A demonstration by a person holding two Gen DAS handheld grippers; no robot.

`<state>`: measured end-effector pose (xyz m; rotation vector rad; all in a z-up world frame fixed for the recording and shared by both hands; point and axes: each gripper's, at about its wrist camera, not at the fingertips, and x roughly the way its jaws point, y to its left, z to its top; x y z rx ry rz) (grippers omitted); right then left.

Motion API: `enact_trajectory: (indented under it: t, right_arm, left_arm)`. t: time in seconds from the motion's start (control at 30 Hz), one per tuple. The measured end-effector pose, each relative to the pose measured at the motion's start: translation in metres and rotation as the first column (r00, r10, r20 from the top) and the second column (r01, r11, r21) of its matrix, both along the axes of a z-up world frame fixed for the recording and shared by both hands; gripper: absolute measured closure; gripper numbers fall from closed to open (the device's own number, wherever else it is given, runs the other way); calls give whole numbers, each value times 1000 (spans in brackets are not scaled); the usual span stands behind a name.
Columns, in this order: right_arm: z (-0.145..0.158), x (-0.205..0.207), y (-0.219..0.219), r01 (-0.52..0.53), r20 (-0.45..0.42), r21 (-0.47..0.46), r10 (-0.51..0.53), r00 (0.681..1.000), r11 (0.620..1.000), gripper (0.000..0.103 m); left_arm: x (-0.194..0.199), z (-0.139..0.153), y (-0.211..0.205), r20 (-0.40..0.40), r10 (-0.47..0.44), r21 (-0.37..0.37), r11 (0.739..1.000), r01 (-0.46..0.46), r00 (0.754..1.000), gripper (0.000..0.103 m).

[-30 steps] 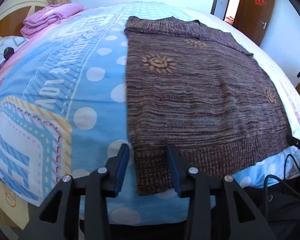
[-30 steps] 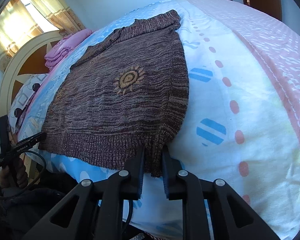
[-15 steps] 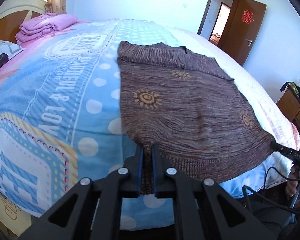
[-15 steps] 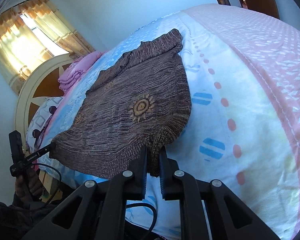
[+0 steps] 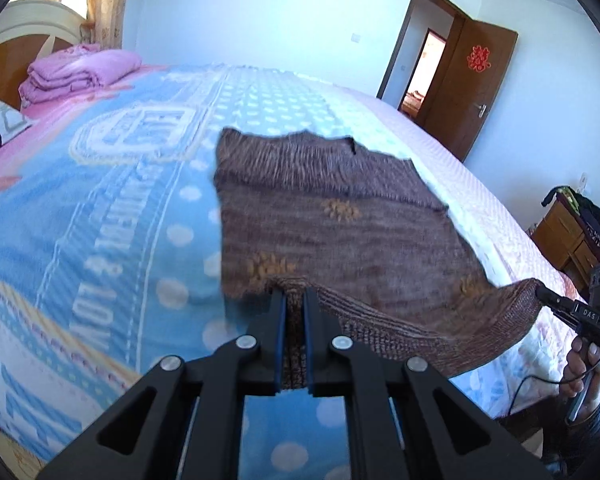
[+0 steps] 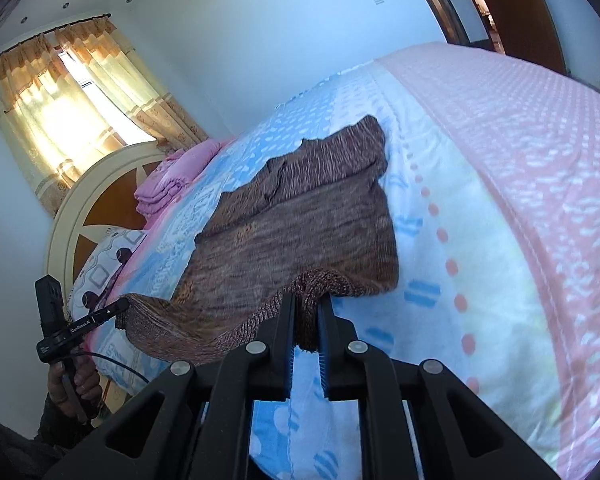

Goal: Fold small clothes
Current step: 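Lift the hem with both tools and fold it toward the collar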

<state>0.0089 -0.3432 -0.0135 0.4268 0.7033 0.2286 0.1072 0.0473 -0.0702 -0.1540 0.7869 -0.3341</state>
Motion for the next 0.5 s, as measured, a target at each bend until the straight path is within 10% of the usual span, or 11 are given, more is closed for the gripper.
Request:
enact_trajectory:
  t: [0.5]
  right_arm:
    - [39,50,-1,9,77,-37,-7,997,999,94]
  left_arm:
    - [58,29,7,32,40,-41,998,-39,999,95]
